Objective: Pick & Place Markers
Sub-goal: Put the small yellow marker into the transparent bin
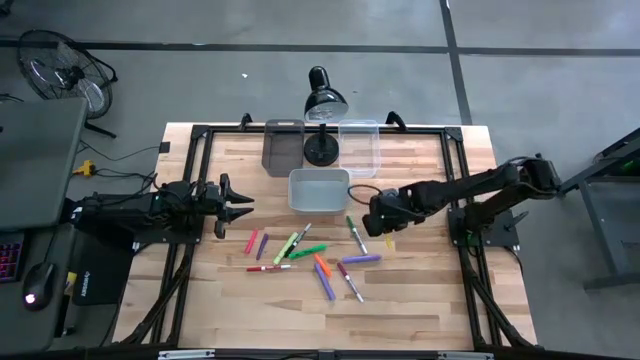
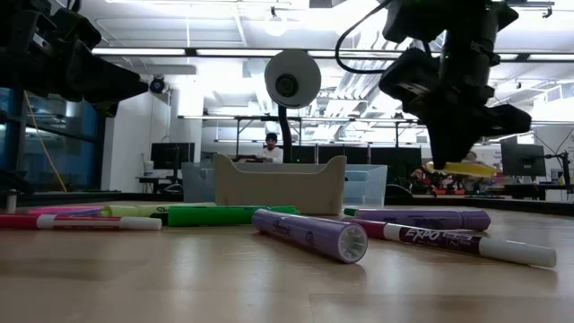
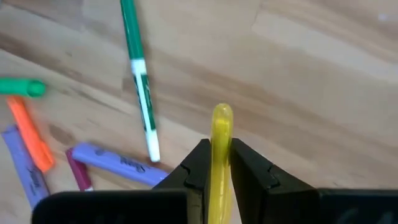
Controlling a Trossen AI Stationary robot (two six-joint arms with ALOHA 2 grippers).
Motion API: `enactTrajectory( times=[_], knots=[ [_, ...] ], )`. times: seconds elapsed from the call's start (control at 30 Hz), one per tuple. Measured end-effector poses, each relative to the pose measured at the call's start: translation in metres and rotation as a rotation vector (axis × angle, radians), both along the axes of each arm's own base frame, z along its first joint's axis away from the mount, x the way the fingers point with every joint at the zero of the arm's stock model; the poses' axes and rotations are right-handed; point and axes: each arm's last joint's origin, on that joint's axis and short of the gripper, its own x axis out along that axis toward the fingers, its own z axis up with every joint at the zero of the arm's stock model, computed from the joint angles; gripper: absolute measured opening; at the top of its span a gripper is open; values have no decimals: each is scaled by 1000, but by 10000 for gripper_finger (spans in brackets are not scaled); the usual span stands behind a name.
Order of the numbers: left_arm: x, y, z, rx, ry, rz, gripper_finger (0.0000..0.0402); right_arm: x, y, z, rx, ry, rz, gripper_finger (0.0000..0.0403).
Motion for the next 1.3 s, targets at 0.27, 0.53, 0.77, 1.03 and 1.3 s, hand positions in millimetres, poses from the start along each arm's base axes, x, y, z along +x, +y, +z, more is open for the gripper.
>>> enactTrajectory(
  times=[0.27, 0.53, 0.77, 1.03, 1.3],
  knots=[
    [0, 0, 0, 0, 0, 0, 122, -3, -39, 17, -76, -116, -4, 41],
    [0, 0, 0, 0, 0, 0, 122, -4, -91, 31, -165, -286, 8, 41],
    [0, 0, 0, 0, 0, 0, 122, -9, -133, 39, -259, -427, 21, 45],
    [0, 0, 0, 0, 0, 0, 122, -28, -175, 48, -404, -432, 14, 41],
    [0, 0, 0, 0, 0, 0, 122, -10, -216, 49, -427, -353, -10, 46]
  ],
)
